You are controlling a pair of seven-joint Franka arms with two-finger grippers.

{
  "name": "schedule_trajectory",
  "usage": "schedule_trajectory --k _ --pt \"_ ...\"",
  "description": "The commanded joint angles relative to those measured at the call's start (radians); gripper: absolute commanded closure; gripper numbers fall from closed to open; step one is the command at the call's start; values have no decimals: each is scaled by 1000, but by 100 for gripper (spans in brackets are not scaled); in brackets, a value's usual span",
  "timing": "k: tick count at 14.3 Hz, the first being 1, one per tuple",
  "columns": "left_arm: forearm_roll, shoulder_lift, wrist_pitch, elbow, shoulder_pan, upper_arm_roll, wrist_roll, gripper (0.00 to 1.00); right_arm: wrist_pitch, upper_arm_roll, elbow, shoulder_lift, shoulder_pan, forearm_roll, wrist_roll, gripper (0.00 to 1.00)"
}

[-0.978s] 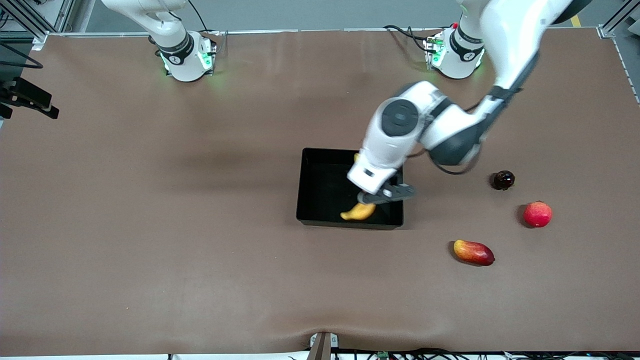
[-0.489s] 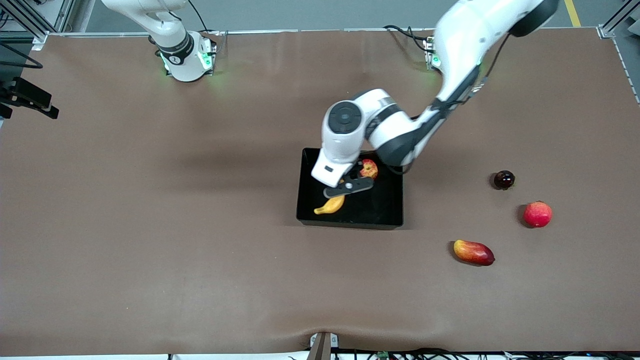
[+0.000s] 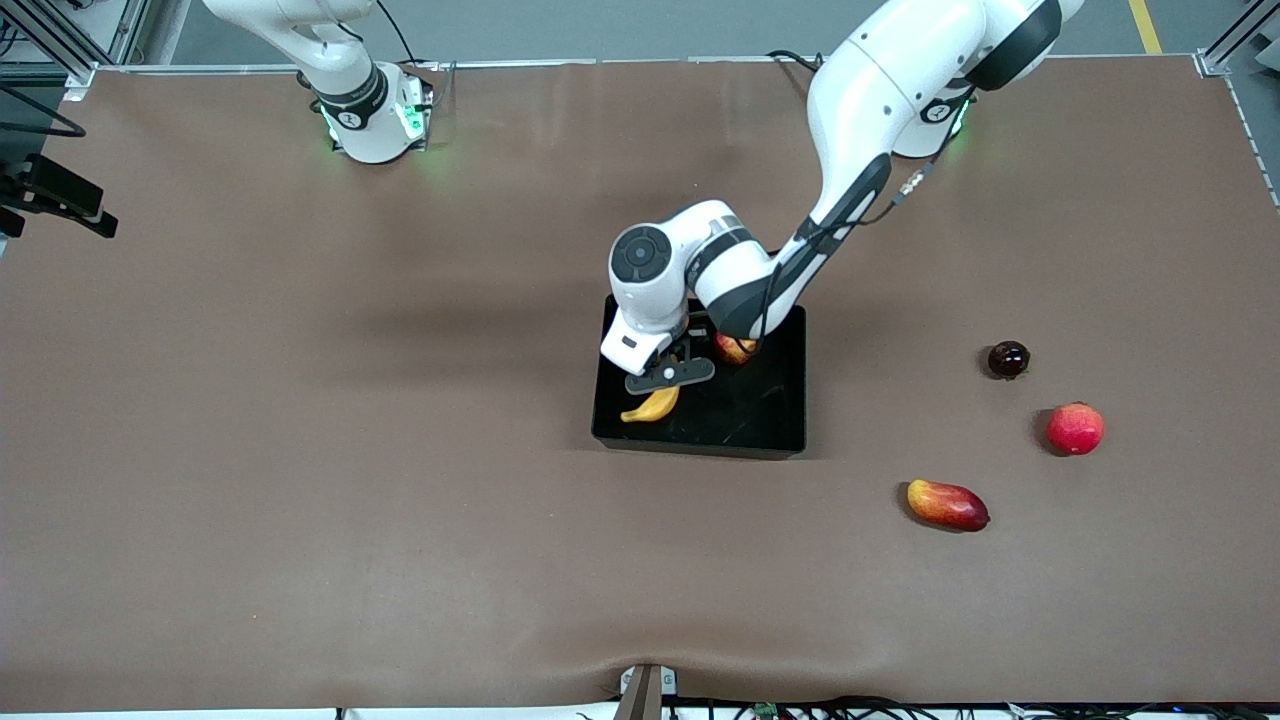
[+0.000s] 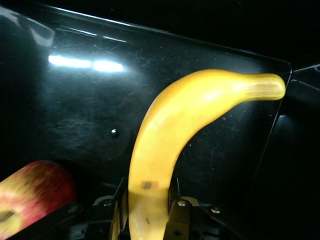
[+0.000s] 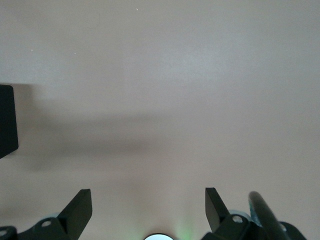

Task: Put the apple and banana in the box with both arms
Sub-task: 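Lower the banana into the box and open the left gripper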

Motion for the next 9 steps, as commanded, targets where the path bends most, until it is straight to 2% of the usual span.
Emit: schedule_trajectory --k 1,2,3,4,5,6,9 --pt "7 27 22 27 -2 2 27 80 -2 -6 -16 -19 7 12 -8 0" --pt "14 15 22 27 -2 2 59 67 -2 -6 -16 -19 11 12 -8 0" --pt "26 -3 18 27 1 2 96 44 1 -5 -15 -19 14 12 -6 0" --pt "25 -29 13 27 9 2 100 13 1 -5 -15 -19 16 12 -6 0" --pt "25 -64 7 22 36 2 101 0 0 -5 -15 -19 16 12 -6 0" --pt "27 -106 -21 22 94 -3 109 0 -2 -5 -16 -19 11 12 -6 0" --pt "7 -251 -142 24 183 -10 110 0 -2 -5 -16 -19 5 12 -6 0"
